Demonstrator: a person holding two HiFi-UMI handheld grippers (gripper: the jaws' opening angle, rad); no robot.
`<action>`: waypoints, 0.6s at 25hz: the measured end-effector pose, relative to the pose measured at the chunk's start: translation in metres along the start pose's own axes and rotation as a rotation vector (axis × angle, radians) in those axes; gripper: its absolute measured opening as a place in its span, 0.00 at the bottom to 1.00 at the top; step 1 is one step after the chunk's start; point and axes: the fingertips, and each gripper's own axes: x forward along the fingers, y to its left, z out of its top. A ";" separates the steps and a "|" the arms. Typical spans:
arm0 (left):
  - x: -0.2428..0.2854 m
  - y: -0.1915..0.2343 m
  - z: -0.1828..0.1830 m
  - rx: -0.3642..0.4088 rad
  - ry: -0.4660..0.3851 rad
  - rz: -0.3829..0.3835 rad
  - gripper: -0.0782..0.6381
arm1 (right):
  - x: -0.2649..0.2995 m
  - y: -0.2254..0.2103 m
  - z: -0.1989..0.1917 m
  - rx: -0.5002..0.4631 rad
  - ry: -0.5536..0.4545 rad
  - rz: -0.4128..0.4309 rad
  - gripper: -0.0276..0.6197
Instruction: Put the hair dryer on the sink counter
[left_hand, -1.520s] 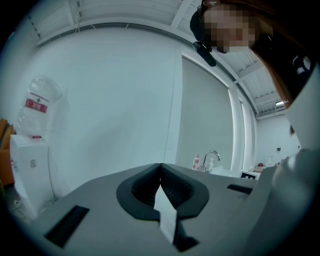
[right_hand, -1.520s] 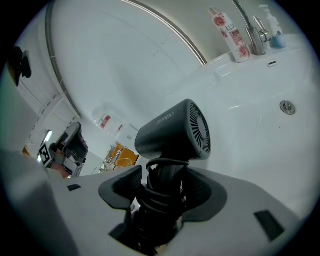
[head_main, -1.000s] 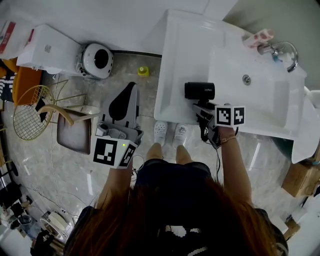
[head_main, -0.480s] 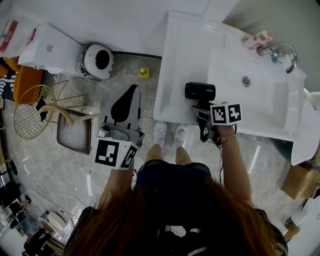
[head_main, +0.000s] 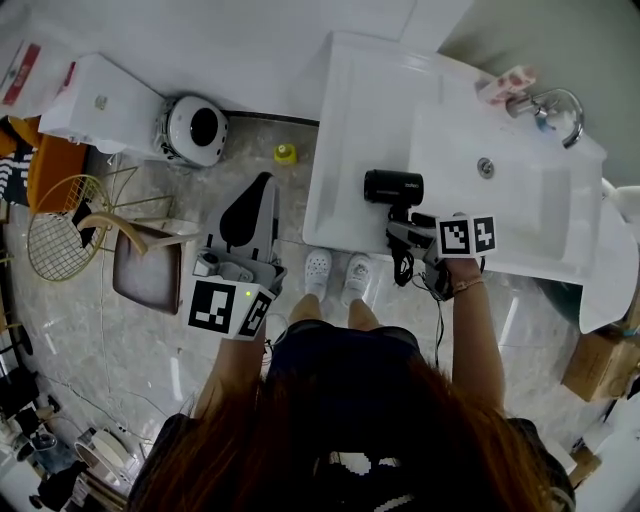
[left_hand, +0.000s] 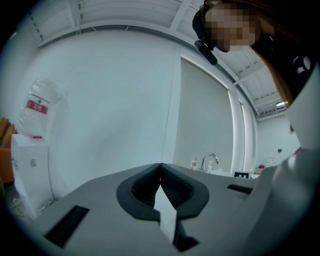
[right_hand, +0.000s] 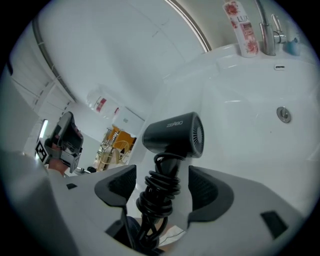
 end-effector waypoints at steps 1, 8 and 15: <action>0.000 -0.002 0.003 0.003 -0.004 -0.002 0.13 | -0.009 0.000 0.002 -0.001 -0.017 -0.005 0.56; -0.002 -0.017 0.033 0.085 -0.040 -0.012 0.13 | -0.101 0.027 0.062 -0.121 -0.350 -0.058 0.15; -0.001 -0.036 0.071 0.155 -0.104 -0.038 0.13 | -0.202 0.107 0.119 -0.397 -0.782 -0.082 0.07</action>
